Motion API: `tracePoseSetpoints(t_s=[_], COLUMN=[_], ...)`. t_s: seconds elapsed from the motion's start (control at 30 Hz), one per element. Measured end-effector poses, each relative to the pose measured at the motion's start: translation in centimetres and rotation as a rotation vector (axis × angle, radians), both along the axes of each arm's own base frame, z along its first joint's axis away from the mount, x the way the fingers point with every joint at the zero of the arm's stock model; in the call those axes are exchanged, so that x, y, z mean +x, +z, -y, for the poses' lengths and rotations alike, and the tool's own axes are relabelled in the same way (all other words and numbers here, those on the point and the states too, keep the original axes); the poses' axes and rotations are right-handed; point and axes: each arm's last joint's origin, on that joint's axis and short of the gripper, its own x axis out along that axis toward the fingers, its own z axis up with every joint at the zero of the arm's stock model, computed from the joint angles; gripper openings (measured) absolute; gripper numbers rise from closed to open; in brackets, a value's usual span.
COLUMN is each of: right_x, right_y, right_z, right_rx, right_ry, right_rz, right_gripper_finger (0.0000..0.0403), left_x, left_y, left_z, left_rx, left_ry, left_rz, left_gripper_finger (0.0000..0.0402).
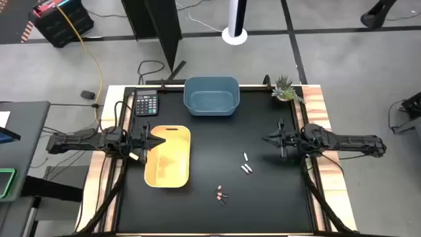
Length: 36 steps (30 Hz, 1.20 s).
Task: Sort batteries
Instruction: Put the top black battery into the orange bin
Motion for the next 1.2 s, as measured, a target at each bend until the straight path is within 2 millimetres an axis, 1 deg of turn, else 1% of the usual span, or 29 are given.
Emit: tracePoseSetpoints(t_s=[0.93,1.03,1.07,1.2], right_x=[0.0,0.0,0.0,0.0], right_y=[0.0,0.0,0.0,0.0], right_z=[0.0,0.0,0.0,0.0], right_rx=[0.000,0.000,0.000,0.000], right_ry=[0.000,0.000,0.000,0.000], right_rz=[0.000,0.000,0.000,0.000], right_gripper_finger=[0.0031,0.0031,0.0031,0.0031], left_x=[0.0,0.0,-0.1,-0.4], left_y=[0.0,0.6,0.9,2.5], left_z=[0.0,-0.1,-0.1,-0.1], left_rx=[0.001,0.058,0.050,-0.063], left_ry=[0.003,0.030,0.041,0.033], left_rz=[0.001,0.057,0.089,0.273], left_gripper_finger=[0.0009,0.0009,0.0009,0.0009])
